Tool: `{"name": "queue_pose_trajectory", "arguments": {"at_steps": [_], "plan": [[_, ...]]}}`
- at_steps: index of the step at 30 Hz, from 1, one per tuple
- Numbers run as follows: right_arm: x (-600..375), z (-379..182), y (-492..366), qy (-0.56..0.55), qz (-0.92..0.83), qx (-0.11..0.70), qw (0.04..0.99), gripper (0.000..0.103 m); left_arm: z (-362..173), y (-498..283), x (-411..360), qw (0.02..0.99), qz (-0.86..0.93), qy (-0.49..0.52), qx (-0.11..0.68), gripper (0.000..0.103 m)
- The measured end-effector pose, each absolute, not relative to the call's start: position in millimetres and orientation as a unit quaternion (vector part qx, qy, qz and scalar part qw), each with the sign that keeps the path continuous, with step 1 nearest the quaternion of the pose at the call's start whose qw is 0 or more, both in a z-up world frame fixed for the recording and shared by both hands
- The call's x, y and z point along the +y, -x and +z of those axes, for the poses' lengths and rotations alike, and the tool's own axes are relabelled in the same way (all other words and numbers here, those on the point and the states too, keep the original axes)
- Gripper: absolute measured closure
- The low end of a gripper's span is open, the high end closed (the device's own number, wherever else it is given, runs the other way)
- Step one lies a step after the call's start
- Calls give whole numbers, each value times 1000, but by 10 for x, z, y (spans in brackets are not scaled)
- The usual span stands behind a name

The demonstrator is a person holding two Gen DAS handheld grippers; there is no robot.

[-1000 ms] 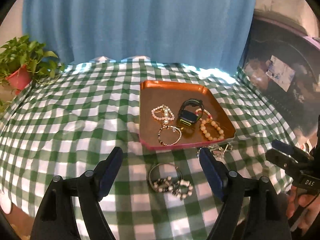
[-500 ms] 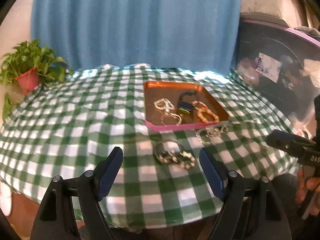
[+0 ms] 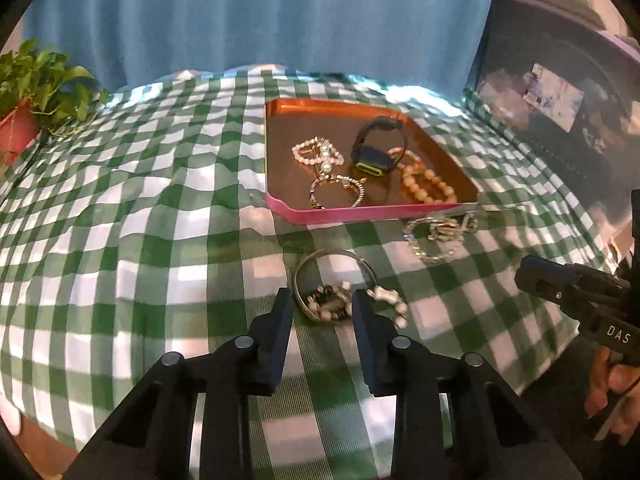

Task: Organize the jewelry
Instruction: 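Reach the left gripper to the black-white beaded bangles while the right reaches the silver chain bracelet, then grasp the beaded bangle stack with the left gripper while the right grasps the chain bracelet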

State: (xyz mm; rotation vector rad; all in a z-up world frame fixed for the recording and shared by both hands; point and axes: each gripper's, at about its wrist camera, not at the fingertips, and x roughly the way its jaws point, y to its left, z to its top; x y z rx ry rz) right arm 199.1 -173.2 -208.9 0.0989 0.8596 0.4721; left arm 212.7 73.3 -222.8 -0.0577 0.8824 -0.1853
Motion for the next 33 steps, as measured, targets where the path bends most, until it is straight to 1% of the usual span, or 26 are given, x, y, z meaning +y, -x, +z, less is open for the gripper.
{"name": "queue_pose_trajectory", "arguments": {"at_steps": [2, 4, 6, 7, 8, 9, 11, 16, 21, 23, 26, 27, 28, 30, 33], "plan": [[-1737, -2155, -2101, -51, 222, 422, 878, 79, -2305, -2276, 744, 895, -86, 29, 436, 72], [-1743, -2203, -2214, -53, 218, 427, 876, 81, -2362, -2393, 762, 892, -85, 32, 443, 73], [-1750, -2227, -2311, -54, 215, 429, 876, 82, -2436, -2500, 767, 888, -84, 26, 452, 77], [-1760, -2242, -2369, -56, 212, 431, 875, 82, -2475, -2544, 766, 885, -83, 22, 457, 84], [-1773, -2260, -2445, -60, 210, 435, 873, 82, -2509, -2581, 769, 885, -83, 21, 457, 86], [-1786, -2280, -2511, -63, 206, 439, 872, 82, -2515, -2594, 756, 886, -83, 19, 455, 87], [-1815, -2312, -2620, -66, 195, 443, 873, 82, -2522, -2622, 747, 888, -81, 11, 453, 92], [-1895, -2393, -2863, -102, 184, 459, 863, 82, -2540, -2674, 837, 886, -85, 40, 455, 99], [-1857, -2408, -2965, -65, 147, 457, 875, 82, -2504, -2630, 894, 886, -74, 55, 455, 99], [-1872, -2472, -3014, -68, 144, 468, 869, 80, -2472, -2591, 892, 889, -72, 53, 450, 99], [-1842, -2472, -3038, -59, 148, 462, 872, 79, -2395, -2537, 906, 892, -72, 57, 442, 99], [-1822, -2477, -3043, -51, 151, 459, 874, 83, -2350, -2511, 917, 894, -73, 60, 438, 99], [-1813, -2487, -3044, -46, 155, 453, 877, 84, -2311, -2492, 925, 896, -73, 62, 434, 99], [-1848, -2502, -3045, -68, 168, 456, 872, 99, -2213, -2450, 932, 899, -78, 66, 426, 99], [-1918, -2406, -2982, -88, 167, 440, 878, 98, -2067, -2398, 944, 905, -81, 66, 413, 98]]}}
